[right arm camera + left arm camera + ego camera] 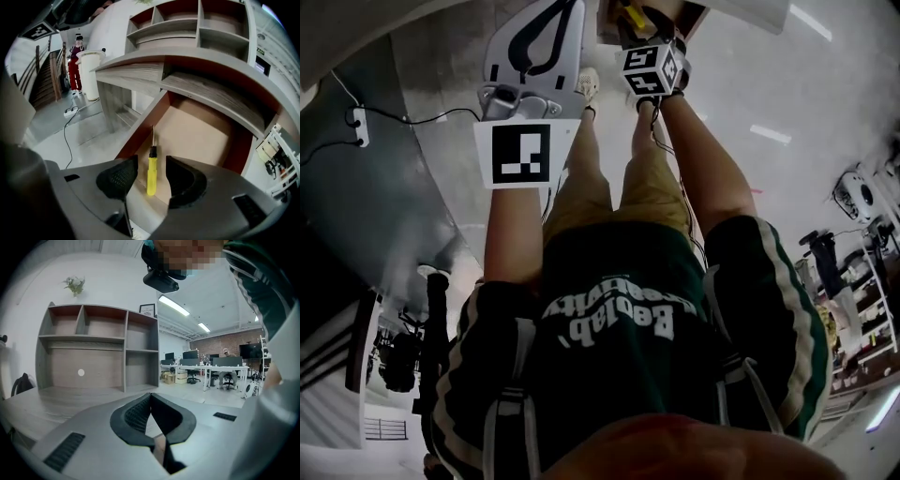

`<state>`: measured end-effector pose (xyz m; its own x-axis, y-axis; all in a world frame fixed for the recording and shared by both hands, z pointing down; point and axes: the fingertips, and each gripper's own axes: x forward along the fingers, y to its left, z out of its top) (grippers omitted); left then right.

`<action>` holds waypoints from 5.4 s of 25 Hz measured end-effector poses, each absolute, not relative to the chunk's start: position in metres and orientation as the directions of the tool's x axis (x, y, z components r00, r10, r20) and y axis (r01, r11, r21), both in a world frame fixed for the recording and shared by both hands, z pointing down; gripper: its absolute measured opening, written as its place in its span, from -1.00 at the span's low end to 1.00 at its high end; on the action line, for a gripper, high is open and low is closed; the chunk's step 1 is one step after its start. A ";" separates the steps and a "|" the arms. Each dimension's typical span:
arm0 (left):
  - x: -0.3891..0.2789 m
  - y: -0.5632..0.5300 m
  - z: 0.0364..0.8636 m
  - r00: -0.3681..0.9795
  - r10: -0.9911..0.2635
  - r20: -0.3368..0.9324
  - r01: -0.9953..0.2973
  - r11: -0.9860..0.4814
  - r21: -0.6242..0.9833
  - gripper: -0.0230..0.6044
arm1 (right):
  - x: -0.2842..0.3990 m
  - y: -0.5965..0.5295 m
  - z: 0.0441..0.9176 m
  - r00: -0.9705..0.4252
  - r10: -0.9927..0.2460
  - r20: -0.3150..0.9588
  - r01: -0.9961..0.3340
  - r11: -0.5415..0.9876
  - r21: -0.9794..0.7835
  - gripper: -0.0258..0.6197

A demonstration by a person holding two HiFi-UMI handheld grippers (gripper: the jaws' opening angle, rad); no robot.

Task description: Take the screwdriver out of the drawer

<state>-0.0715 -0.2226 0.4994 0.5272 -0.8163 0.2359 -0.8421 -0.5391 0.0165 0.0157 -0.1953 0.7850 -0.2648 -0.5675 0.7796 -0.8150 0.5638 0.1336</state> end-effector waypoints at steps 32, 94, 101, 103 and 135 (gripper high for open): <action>-0.095 -0.221 0.518 0.519 -0.821 0.238 -0.851 -0.524 0.050 -0.87 | 0.007 -0.209 0.806 -0.209 -0.525 0.825 -0.787 0.591 0.177 -0.65; 0.029 -0.017 0.175 0.625 -0.780 0.009 -0.777 -0.623 -0.087 -0.87 | 0.133 -0.011 0.230 -0.309 -0.924 0.223 -0.945 0.325 0.037 -0.65; 0.048 0.018 0.171 0.631 -0.776 0.007 -0.770 -0.628 -0.111 -0.87 | 0.156 0.022 0.202 -0.318 -0.937 0.147 -0.946 0.325 0.023 -0.65; 0.047 0.019 0.172 0.632 -0.775 0.001 -0.769 -0.628 -0.121 -0.87 | 0.158 0.025 0.197 -0.316 -0.939 0.132 -0.946 0.322 0.030 -0.65; 0.017 0.037 0.141 0.627 -0.778 -0.034 -0.769 -0.611 -0.188 -0.87 | 0.149 0.046 0.164 -0.323 -0.944 0.075 -0.940 0.329 0.093 -0.65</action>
